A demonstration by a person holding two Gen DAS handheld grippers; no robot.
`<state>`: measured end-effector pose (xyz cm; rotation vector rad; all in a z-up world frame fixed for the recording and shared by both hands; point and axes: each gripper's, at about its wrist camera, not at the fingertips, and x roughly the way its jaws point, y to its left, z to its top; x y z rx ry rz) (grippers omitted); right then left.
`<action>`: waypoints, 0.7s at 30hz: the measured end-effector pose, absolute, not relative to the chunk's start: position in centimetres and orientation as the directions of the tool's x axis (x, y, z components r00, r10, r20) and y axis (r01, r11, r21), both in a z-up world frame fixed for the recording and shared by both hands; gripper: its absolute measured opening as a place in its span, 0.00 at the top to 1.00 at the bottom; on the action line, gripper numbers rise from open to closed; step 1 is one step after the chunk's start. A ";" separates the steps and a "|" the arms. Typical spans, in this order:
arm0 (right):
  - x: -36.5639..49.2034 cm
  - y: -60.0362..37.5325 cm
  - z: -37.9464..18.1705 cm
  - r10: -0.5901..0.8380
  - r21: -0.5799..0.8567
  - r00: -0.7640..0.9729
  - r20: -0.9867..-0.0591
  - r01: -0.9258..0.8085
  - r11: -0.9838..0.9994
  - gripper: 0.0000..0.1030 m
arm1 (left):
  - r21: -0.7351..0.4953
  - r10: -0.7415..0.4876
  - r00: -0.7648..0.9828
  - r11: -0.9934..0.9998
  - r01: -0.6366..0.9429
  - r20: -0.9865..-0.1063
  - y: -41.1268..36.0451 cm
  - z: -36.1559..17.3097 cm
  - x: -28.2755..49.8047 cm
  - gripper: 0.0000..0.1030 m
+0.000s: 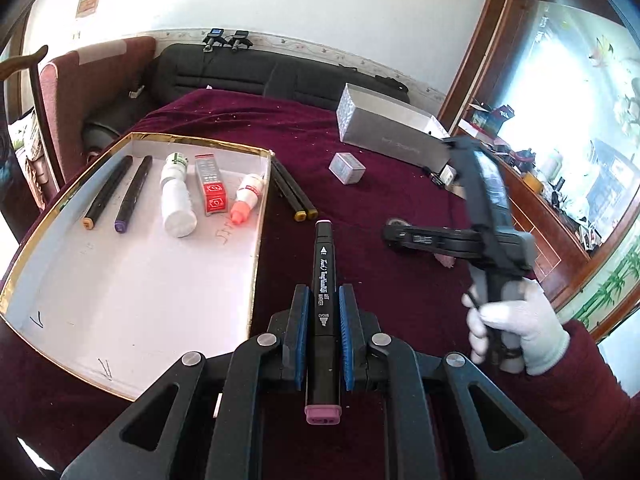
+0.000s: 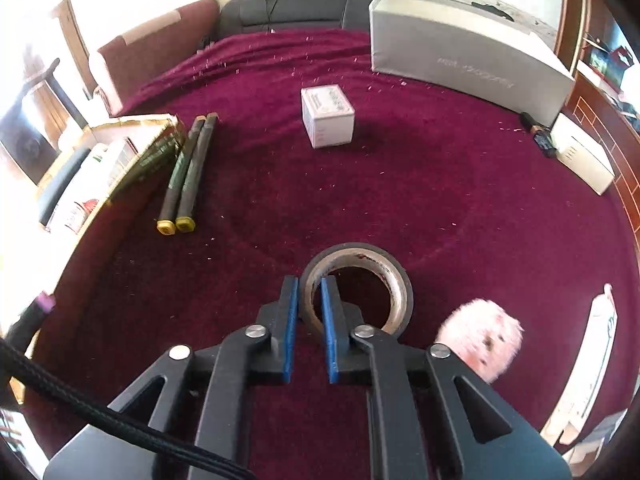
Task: Organize objects
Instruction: 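Grasp the black tape roll with the right tool while the left tool holds the marker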
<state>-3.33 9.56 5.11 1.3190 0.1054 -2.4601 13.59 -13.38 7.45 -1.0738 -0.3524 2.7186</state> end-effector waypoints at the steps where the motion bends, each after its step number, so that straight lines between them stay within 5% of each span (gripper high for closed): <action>1: -2.9 9.9 5.6 -0.282 0.114 -0.515 -0.810 0.333 -0.936 0.92 | -0.291 0.266 -0.718 -0.952 -0.092 -0.643 -13.6 7.5 13.6 0.89; 8: -0.6 9.1 8.7 -0.282 0.070 -0.585 -0.761 0.359 -0.931 0.89 | -0.324 0.252 -0.741 -0.945 -0.050 -0.623 -16.3 8.1 13.8 0.89; 12: -1.3 8.5 7.3 -0.217 -0.019 -0.586 -0.781 0.369 -0.929 0.63 | -0.318 0.234 -0.758 -0.947 -0.037 -0.609 -17.1 8.6 14.4 0.89; 18: -4.1 8.8 3.7 -0.172 -0.028 -0.529 -0.831 0.349 -0.937 0.63 | -0.333 0.237 -0.760 -0.942 -0.028 -0.605 -17.8 8.3 14.3 0.89; 21: -4.3 9.3 3.5 -0.188 0.005 -0.536 -0.823 0.325 -0.946 0.83 | -0.346 0.243 -0.758 -0.938 -0.025 -0.606 -18.2 7.9 14.1 0.89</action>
